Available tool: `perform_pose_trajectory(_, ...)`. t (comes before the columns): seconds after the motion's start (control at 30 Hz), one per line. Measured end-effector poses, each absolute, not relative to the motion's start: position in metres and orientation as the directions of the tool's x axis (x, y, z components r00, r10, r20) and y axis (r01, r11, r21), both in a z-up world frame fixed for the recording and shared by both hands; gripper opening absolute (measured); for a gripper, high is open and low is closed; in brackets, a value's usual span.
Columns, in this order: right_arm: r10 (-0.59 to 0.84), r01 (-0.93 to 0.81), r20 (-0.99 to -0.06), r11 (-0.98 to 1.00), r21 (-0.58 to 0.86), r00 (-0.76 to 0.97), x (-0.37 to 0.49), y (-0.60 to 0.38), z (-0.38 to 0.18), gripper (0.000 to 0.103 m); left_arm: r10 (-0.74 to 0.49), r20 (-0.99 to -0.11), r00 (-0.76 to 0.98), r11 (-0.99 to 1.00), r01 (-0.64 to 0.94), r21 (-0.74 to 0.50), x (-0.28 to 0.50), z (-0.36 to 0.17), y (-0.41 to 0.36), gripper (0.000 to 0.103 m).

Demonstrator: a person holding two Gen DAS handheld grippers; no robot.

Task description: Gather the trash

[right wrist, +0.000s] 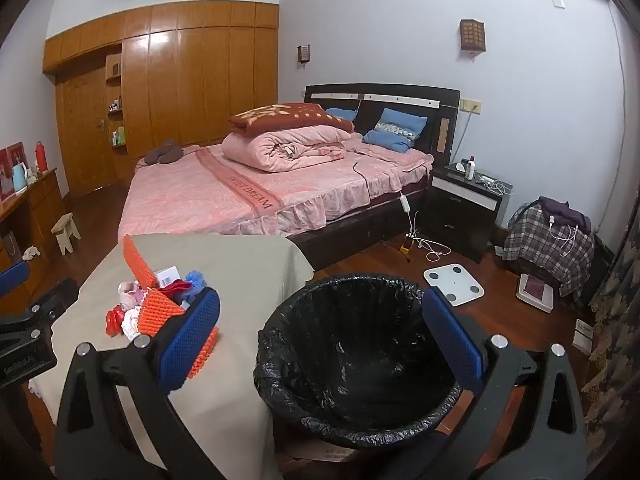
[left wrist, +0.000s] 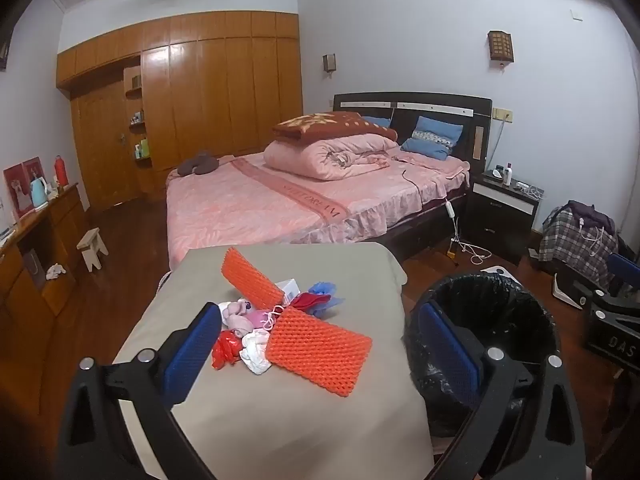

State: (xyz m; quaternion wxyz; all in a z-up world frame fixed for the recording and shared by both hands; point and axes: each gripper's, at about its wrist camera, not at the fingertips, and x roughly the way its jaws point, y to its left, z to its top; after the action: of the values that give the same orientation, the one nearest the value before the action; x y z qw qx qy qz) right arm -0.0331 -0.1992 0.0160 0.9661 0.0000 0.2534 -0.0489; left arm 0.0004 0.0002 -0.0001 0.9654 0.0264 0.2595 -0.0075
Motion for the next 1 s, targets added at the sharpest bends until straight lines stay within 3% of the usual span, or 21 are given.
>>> perform_pose_trajectory(1.0,-0.095,0.094,-0.495,0.995,-0.026,0.864,-0.0308,-0.1978,0.0126,0.098,0.002,-0.502,0.865,0.998,0.026,0.048,-0.001,0.005,0.0012,0.097)
